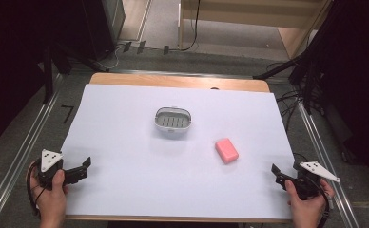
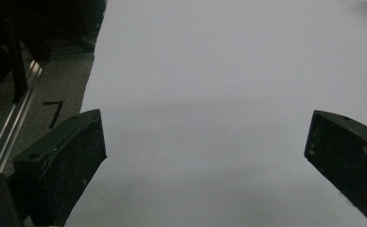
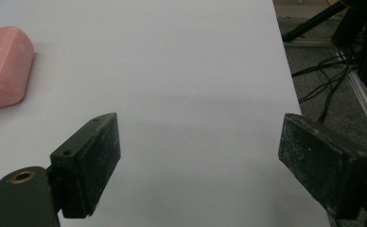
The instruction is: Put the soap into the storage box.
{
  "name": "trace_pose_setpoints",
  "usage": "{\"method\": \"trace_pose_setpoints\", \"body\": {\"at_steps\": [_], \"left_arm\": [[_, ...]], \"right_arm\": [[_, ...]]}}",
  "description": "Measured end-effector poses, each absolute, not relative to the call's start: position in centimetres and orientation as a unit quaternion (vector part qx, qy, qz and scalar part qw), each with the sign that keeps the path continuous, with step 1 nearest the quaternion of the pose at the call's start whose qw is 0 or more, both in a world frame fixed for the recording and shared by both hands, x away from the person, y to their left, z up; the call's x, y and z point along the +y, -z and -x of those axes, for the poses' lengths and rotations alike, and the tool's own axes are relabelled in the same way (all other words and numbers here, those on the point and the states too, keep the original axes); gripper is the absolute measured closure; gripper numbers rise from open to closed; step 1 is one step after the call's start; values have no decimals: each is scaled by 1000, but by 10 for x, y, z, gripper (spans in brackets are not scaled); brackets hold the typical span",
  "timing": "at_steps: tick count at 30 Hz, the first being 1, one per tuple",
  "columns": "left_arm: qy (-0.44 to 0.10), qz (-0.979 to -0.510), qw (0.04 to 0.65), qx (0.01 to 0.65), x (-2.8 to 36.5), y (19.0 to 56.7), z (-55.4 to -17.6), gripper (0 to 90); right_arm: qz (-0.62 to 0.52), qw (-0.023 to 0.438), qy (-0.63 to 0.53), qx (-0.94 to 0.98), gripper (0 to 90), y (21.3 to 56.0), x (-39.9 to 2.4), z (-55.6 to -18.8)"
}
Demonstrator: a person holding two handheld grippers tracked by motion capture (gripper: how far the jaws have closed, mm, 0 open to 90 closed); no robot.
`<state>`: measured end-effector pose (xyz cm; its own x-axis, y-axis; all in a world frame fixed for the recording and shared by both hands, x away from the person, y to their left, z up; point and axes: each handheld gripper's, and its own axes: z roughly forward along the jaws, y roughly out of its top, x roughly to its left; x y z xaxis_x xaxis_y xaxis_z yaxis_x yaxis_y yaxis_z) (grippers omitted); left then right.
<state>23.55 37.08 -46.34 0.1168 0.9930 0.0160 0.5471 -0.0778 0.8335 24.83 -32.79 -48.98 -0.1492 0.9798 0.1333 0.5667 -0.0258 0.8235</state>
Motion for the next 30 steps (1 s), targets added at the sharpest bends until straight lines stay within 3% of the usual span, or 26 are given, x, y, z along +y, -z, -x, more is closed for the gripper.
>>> {"method": "trace_pose_setpoints", "body": {"at_steps": [8, 11, 14, 24, 30], "left_arm": [[-317, -664, 335, 589, 369, 464, -238, 1], [-326, -653, 346, 589, 371, 463, -235, 1], [-325, -655, 342, 591, 370, 464, -236, 1], [-331, -663, 329, 586, 367, 464, -236, 1], [-333, -668, 328, 580, 366, 464, -236, 1]], "right_arm": [[-600, 270, -385, 648, 182, 489, -327, -249], [-593, 268, -405, 643, 295, 488, -328, -246], [-581, 265, -401, 657, 351, 486, -326, -245], [-572, 200, -356, 711, 365, 468, -311, -253], [-567, 182, -326, 734, 313, 456, -304, -256]]}}
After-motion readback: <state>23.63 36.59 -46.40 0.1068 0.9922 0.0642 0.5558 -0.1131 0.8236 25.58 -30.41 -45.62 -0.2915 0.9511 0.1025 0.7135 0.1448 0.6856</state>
